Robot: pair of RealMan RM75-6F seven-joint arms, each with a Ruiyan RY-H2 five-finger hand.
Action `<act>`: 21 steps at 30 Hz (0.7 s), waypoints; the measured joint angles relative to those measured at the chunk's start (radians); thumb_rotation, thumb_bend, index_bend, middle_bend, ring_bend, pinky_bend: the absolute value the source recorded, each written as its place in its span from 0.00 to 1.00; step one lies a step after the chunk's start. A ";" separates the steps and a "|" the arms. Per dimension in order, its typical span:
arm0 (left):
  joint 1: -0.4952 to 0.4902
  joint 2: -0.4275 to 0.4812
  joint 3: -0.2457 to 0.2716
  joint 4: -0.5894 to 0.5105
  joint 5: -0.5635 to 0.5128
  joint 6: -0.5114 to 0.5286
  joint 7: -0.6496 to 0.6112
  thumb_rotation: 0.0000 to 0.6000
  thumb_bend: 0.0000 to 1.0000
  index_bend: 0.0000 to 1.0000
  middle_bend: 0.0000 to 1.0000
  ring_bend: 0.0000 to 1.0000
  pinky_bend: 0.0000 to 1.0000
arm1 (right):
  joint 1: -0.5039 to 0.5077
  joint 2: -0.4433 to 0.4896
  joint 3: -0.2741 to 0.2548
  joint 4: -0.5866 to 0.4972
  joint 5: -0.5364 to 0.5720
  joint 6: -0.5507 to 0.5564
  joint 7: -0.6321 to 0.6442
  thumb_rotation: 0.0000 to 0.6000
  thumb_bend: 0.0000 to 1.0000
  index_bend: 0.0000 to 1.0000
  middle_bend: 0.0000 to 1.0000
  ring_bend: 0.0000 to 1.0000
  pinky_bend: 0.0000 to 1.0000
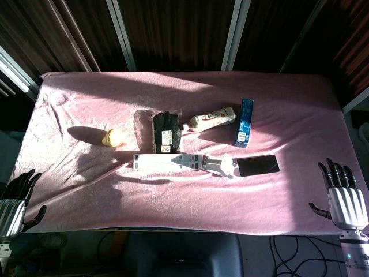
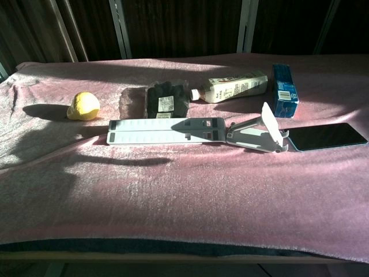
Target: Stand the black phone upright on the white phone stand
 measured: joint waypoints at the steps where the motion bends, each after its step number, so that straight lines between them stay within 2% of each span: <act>1: 0.000 0.000 0.000 0.000 -0.001 -0.001 0.001 1.00 0.35 0.00 0.00 0.00 0.12 | 0.002 0.000 0.002 0.001 0.001 -0.007 0.000 1.00 0.19 0.00 0.00 0.00 0.00; 7: -0.006 0.000 0.000 -0.001 -0.007 -0.016 0.002 1.00 0.35 0.00 0.00 0.00 0.12 | 0.039 -0.001 0.021 0.019 0.022 -0.096 0.012 1.00 0.19 0.00 0.00 0.00 0.00; 13: -0.009 0.002 -0.001 -0.005 -0.010 -0.021 0.003 1.00 0.35 0.00 0.00 0.00 0.12 | 0.144 -0.028 0.051 0.100 0.055 -0.291 0.021 1.00 0.19 0.03 0.00 0.00 0.00; 16: -0.009 0.002 -0.001 -0.005 -0.010 -0.021 0.004 1.00 0.35 0.00 0.00 0.00 0.12 | 0.206 -0.053 0.067 0.158 0.076 -0.384 0.022 1.00 0.19 0.11 0.03 0.00 0.01; 21: -0.013 0.003 -0.001 -0.005 -0.014 -0.032 0.001 1.00 0.35 0.00 0.00 0.00 0.12 | 0.301 -0.128 0.099 0.279 0.130 -0.540 0.022 1.00 0.24 0.31 0.17 0.00 0.08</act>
